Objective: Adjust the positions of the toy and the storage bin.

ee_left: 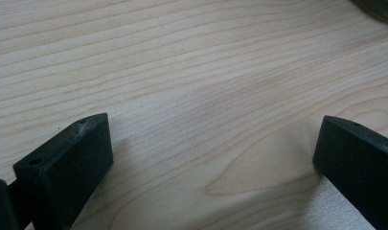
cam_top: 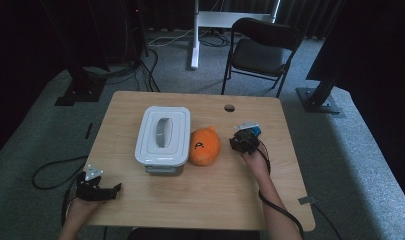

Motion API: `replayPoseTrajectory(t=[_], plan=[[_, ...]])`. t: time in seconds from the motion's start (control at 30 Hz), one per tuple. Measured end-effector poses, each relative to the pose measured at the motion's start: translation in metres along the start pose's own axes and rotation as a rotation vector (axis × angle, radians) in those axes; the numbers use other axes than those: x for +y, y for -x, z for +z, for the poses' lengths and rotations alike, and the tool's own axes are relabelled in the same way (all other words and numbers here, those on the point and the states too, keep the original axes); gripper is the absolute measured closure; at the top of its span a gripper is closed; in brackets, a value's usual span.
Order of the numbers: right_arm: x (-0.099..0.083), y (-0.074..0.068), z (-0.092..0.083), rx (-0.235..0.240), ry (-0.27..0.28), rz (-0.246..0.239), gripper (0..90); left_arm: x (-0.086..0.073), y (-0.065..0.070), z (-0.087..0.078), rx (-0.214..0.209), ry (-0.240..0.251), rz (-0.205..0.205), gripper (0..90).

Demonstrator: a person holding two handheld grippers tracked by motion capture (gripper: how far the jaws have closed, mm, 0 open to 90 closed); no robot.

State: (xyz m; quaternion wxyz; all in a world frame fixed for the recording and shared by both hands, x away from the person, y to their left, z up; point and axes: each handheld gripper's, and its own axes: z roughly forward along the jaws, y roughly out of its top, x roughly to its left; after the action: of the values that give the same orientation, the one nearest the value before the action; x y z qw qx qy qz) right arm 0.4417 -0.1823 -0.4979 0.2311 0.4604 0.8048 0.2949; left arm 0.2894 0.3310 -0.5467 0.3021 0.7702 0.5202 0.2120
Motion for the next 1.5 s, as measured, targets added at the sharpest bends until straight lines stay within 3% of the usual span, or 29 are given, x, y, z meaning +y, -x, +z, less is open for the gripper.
replayPoseTrajectory(t=[0.2, 0.27, 0.4, 0.57, 0.93, 1.07, 1.5], plan=[[0.002, -0.004, 0.01, -0.034, -0.05, -0.046, 60.6, 0.0, 0.0, 0.0, 0.0, 0.0, 0.0, 0.3], [-0.001, -0.008, 0.016, -0.062, -0.072, -0.076, 65.5, 0.0, 0.0, 0.0, 0.0, 0.0, 0.0, 0.4], [-0.003, -0.011, 0.015, -0.102, -0.062, -0.091, 76.8, 0.0, 0.0, 0.0, 0.0, 0.0, 0.0, 0.4], [-0.005, -0.012, 0.015, -0.11, -0.056, -0.091, 78.0, 0.0, 0.0, 0.0, 0.002, 0.0, -0.002, 0.4], [-0.007, -0.018, 0.009, -0.092, -0.059, -0.12, 78.9, 0.0, 0.0, 0.0, 0.002, 0.0, -0.002, 0.4], [-0.012, -0.023, 0.005, -0.099, -0.06, -0.16, 79.1, 0.0, 0.0, 0.0, 0.002, 0.0, -0.002, 0.4], [-0.045, -0.033, -0.028, -0.014, -0.021, -0.272, 78.9, 0.0, 0.0, 0.0, 0.002, -0.001, -0.002, 0.4]])
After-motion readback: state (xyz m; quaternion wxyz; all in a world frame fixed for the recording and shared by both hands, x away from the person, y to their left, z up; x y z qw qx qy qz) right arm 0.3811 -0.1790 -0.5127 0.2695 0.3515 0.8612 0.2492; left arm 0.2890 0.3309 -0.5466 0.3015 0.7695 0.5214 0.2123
